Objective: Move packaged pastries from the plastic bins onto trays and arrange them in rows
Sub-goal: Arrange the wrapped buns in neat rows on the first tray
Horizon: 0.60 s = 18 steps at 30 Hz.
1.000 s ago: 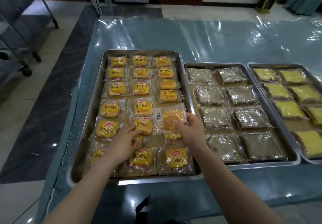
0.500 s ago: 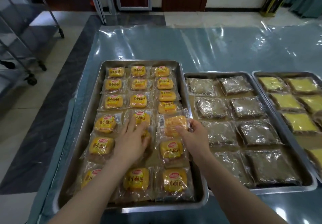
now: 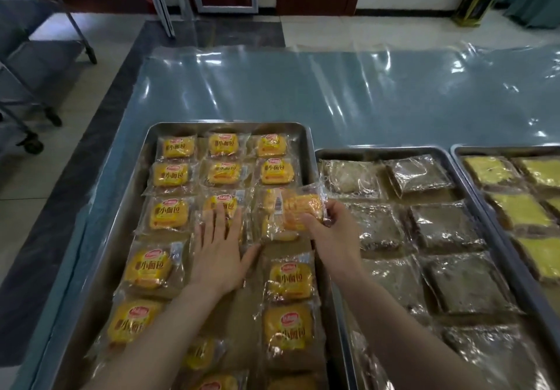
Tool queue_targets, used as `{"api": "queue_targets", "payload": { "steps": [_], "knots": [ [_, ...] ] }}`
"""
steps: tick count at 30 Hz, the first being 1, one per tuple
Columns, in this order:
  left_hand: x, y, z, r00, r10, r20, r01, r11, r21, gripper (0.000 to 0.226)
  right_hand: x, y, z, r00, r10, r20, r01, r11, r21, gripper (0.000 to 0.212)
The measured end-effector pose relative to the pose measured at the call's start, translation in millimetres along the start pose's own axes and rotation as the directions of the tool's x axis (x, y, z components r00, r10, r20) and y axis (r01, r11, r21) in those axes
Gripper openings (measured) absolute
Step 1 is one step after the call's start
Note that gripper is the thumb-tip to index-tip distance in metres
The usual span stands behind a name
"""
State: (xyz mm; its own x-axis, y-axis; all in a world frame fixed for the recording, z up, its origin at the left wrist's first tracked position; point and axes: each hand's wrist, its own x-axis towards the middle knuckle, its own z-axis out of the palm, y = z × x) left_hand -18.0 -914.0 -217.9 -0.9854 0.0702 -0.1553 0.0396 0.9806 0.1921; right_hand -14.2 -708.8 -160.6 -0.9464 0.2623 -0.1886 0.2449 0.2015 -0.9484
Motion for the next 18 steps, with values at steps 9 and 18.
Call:
{"api": "queue_targets", "payload": {
  "steps": [9,18],
  "knots": [
    [79.7,-12.4,-22.3,0.997,0.013,-0.074,-0.013,1.000,0.002,0.075,29.4,5.6,3.7,0.998,-0.047,-0.051,0.047,0.999,-0.001,0.018],
    [65.0,-12.6,-32.9,0.995,0.089,-0.045,-0.095,0.985,-0.142,0.062,15.7,3.2,4.5,0.998,-0.052,-0.042,0.053,0.998,0.024,0.017]
  ]
}}
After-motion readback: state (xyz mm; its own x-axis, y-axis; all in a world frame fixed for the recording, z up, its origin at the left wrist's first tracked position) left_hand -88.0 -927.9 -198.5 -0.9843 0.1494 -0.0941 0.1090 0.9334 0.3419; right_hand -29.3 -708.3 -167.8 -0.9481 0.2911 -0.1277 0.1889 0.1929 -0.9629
